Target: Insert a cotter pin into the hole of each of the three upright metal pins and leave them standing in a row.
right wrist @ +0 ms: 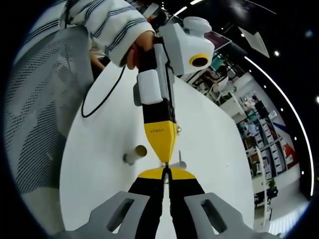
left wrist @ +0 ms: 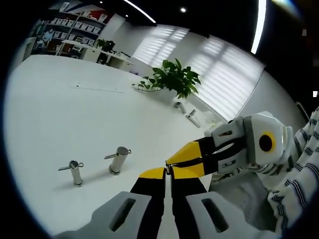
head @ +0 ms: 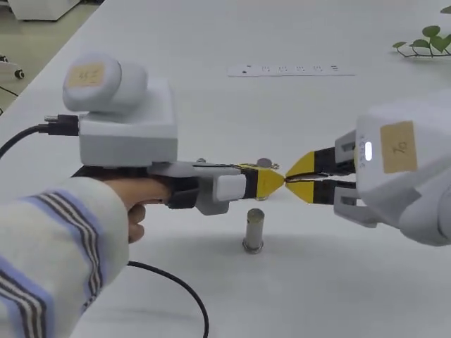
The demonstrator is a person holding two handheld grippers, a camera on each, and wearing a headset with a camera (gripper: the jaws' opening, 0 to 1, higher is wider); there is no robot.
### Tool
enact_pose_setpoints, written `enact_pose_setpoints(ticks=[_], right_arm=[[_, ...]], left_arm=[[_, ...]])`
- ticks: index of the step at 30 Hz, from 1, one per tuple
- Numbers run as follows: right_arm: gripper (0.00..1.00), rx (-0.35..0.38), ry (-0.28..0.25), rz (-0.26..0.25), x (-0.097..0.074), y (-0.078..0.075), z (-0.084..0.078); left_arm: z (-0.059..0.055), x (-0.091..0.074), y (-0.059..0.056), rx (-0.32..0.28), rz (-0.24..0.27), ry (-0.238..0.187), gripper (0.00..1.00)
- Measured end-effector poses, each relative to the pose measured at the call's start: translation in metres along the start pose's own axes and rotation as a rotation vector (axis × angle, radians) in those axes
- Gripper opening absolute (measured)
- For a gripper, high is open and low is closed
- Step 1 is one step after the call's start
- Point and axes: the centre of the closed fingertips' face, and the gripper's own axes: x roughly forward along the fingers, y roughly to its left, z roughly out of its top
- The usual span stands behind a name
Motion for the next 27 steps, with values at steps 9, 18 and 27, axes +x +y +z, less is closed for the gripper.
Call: enact_pose_setpoints(ticks=[9,18,27], right_arm=[[0.07,0.029,-0.032,0.06,0.003,0.009,0.0],[0.25,0.151,-0.06,0.124,0.007,0.015,-0.007],[0.34,0.429,-0.154,0.216,0.003,0.014,-0.007]], left_arm=[[-0.008,-0.001,0.0,0.022,0.005,0.036,0.0],[-0.013,-0.006,-0.001,0.091,-0.001,0.055,0.0],[-0.019,-0.013,-0.012,0.34,-0.068,0.082,0.0]])
